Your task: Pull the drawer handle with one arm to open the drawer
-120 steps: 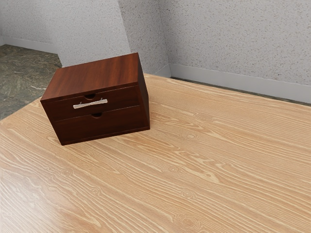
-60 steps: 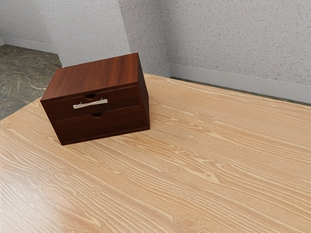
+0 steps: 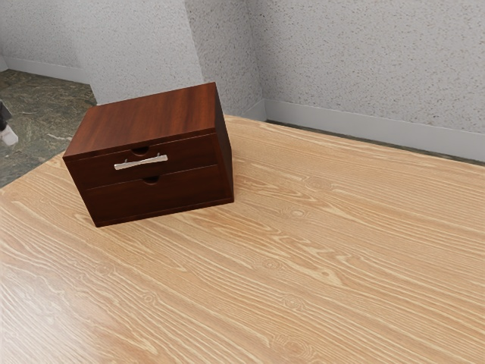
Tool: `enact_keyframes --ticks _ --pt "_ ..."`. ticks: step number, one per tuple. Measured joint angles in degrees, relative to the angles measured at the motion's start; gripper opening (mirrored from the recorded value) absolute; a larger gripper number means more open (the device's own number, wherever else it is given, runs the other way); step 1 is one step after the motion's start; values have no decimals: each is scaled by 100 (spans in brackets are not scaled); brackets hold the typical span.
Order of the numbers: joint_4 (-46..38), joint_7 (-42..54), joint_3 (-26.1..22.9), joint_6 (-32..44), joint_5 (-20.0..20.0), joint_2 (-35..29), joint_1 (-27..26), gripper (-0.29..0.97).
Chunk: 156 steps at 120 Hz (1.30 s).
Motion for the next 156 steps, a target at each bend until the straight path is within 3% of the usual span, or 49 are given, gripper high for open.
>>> enact_keyframes --ticks 38,78,103,156 --pt "-131 264 -9 723 158 358 -437 68" --pt "-1668 528 11 1842 919 -351 -1062 68" --pt "-1960 607 27 2281 1263 -452 -1444 68" --pt "-2574 693 55 3179 1608 -273 -1561 68"
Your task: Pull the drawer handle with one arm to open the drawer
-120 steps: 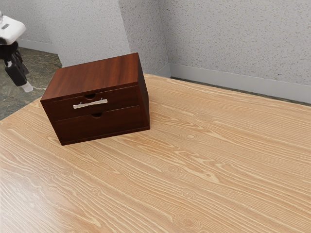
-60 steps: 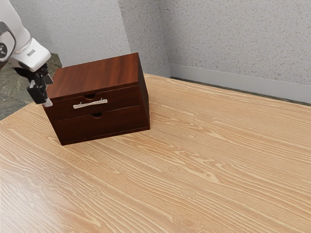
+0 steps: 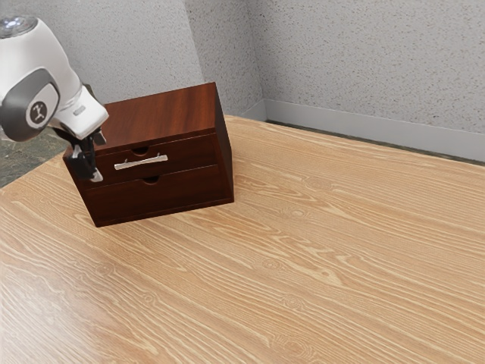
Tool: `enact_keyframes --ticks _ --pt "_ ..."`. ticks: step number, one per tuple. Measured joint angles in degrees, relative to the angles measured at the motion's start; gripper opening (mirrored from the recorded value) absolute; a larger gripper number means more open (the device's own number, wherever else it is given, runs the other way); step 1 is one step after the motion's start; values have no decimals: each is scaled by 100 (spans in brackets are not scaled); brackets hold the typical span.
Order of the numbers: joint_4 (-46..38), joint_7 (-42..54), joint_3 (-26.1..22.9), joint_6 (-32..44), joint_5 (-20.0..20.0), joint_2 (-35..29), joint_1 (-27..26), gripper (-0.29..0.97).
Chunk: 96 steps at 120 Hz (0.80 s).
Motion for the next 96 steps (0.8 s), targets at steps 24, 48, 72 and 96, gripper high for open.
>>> enact_keyframes --ticks 24,48,72,96 --pt "-241 23 0 333 4 57 26 68" --pt "-272 39 0 569 -17 202 62 68" --pt "-291 48 -4 698 -51 343 59 68" --pt "-475 55 -1 966 -71 399 9 68"
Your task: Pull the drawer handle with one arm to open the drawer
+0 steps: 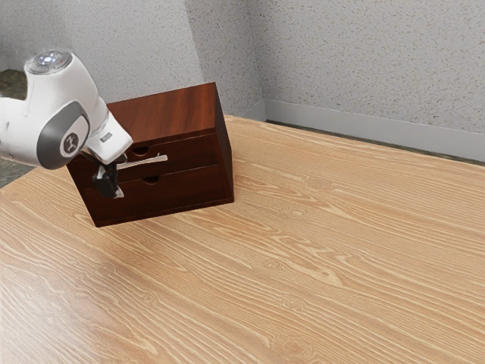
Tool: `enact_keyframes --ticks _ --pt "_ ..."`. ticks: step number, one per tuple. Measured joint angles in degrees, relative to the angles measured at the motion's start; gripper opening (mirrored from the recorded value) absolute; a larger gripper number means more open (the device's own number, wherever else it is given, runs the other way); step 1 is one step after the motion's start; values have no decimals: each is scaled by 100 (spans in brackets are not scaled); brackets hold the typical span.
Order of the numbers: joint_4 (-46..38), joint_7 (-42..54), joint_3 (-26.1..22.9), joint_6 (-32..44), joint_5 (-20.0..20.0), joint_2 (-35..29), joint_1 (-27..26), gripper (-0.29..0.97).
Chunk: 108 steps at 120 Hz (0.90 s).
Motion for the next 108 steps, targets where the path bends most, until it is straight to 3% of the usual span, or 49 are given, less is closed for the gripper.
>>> enact_keyframes --ticks 108 --pt "60 143 -25 816 -89 677 43 68"
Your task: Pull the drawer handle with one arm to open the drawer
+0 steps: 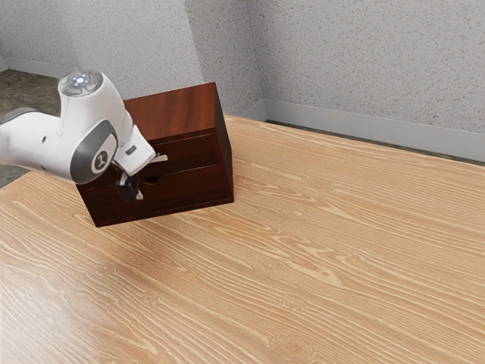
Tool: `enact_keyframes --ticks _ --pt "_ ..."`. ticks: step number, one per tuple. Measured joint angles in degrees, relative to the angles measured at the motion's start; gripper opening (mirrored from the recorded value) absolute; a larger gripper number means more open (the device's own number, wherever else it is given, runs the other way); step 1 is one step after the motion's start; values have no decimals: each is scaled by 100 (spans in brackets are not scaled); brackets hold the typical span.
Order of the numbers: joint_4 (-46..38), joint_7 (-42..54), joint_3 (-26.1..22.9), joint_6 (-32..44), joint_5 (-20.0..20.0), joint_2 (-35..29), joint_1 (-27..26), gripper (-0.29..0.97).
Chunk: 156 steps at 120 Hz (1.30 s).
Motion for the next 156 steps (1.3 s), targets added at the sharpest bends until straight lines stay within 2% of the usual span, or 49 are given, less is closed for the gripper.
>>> enact_keyframes --ticks 41,122,135,156 --pt "-241 54 0 40 -45 -200 -54 68" --pt "-1186 132 37 10 39 -1278 -248 65" --pt "-1358 143 36 0 150 -1538 -306 63" --pt "-1619 156 35 -9 229 -1814 -346 67"
